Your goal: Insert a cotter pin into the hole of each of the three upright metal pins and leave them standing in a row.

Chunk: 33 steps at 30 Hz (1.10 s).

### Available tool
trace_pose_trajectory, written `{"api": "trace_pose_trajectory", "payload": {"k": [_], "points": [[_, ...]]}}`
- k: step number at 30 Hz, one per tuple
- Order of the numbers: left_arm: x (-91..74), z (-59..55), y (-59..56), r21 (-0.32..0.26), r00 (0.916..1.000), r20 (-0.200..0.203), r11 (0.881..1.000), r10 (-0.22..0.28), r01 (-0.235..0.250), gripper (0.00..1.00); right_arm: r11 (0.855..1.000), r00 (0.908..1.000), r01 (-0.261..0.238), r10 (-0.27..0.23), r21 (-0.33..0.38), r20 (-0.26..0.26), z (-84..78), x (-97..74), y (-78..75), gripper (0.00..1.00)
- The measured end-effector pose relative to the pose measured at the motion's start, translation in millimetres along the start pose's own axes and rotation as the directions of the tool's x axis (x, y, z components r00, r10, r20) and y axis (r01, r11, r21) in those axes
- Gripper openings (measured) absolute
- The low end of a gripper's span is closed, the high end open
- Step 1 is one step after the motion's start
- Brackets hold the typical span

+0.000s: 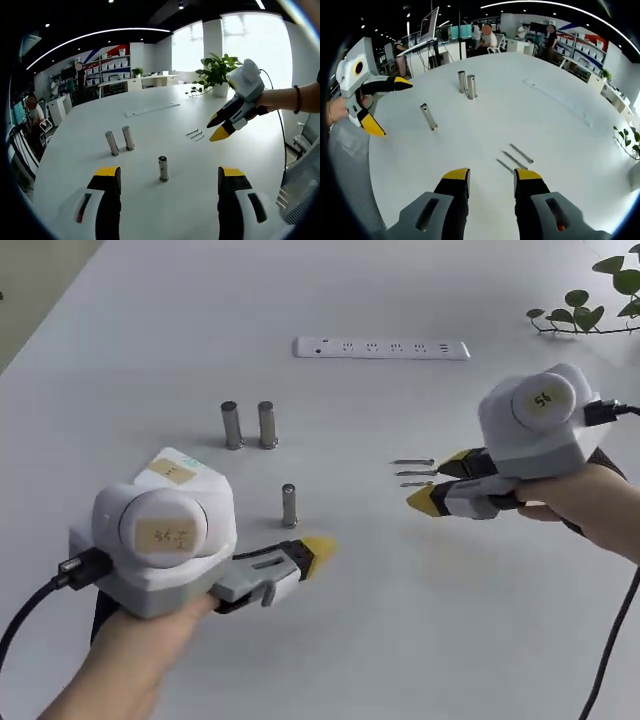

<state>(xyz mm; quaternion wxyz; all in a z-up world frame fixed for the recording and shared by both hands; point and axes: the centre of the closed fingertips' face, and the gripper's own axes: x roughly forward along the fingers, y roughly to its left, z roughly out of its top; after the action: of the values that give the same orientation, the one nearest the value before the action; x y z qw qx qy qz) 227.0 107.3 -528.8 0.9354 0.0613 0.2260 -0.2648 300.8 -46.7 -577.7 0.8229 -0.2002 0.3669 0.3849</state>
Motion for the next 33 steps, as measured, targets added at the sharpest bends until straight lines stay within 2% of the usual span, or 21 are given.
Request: {"api": "trace_pose_trajectory", "payload": {"k": [5,7,10,16,21,25,28,33], "points": [[-2.2,2.0,1.1,-0.001,0.9999,0.007,1.000,-0.008,0.008,0.77,0.998,0.9991,-0.001,-0.001,-0.055,-0.043,-3.8,5.4,-9.4,0.28],[-2.8,3.1,1.2,-0.001,0.9999,0.012,1.000,-0.012,0.012,0.77,0.996,0.9979,-0.001,-0.005,-0.085,-0.065,-3.8,11.5,-20.5,0.27],[-3.1,2.9,1.6,-0.001,0.9998,0.007,1.000,-0.018,0.018,0.75,0.995,0.9967,-0.003,-0.006,-0.100,-0.081,-5.2,15.2,-27.0,0.24],[-4.0,1.8,3.4,0.011,0.9998,0.002,1.000,-0.022,0.022,0.72,0.992,0.9939,-0.052,0.041,-0.113,-0.103,-8.1,19.6,-23.3,0.17],[-3.9,2.4,4.6,0.015,0.9996,0.007,1.000,-0.027,0.027,0.69,0.988,0.9900,-0.049,0.029,-0.145,-0.138,-15.4,27.3,-28.3,0.14],[-3.3,-3.3,5.5,0.018,0.9996,-0.013,0.999,-0.027,0.027,0.67,0.985,0.9867,-0.057,0.031,-0.165,-0.160,-18.2,30.3,-27.5,0.13],[-4.0,-4.3,6.3,0.016,0.9995,-0.015,0.999,-0.028,0.028,0.66,0.986,0.9872,-0.073,0.050,-0.152,-0.151,-13.3,30.7,-26.1,0.09],[-5.1,-4.7,8.9,0.015,0.9995,-0.017,1.000,-0.025,0.026,0.64,0.988,0.9819,-0.103,0.083,-0.113,-0.170,-13.4,28.0,-21.6,0.05]]}}
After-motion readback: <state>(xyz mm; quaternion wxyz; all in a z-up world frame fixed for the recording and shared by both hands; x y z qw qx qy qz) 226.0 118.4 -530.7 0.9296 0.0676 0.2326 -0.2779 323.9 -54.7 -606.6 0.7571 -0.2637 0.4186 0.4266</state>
